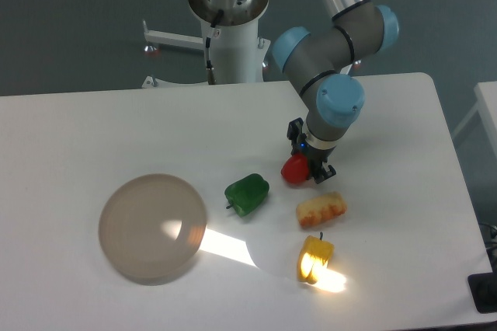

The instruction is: Place the red pepper on the table

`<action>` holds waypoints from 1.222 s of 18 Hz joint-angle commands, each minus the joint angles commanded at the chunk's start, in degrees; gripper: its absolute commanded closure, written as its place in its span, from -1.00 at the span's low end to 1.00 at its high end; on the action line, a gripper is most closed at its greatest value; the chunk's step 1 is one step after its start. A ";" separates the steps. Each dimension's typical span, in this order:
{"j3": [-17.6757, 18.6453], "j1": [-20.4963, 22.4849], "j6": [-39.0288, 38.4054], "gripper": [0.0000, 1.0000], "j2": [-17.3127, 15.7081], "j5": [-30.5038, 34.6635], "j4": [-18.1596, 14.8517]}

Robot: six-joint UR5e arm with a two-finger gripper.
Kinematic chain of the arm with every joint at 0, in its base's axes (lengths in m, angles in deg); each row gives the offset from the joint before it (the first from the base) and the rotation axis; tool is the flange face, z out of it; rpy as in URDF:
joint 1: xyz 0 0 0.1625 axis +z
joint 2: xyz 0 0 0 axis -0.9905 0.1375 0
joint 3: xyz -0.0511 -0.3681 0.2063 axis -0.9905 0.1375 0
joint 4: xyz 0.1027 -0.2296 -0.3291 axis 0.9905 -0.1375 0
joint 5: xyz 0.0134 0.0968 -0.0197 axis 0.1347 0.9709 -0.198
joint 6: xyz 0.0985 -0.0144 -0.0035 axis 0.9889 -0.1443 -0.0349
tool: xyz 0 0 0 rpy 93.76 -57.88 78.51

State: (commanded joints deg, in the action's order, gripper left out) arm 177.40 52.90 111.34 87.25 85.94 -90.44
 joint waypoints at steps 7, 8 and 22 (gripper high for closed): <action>-0.44 0.09 0.09 -0.91 -0.17 0.00 -0.18; -0.79 0.09 0.17 -0.97 -0.35 0.09 -0.18; -11.15 3.34 1.32 -0.99 -1.32 0.53 -0.26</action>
State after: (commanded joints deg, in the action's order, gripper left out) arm 166.24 56.24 112.66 85.93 86.47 -90.70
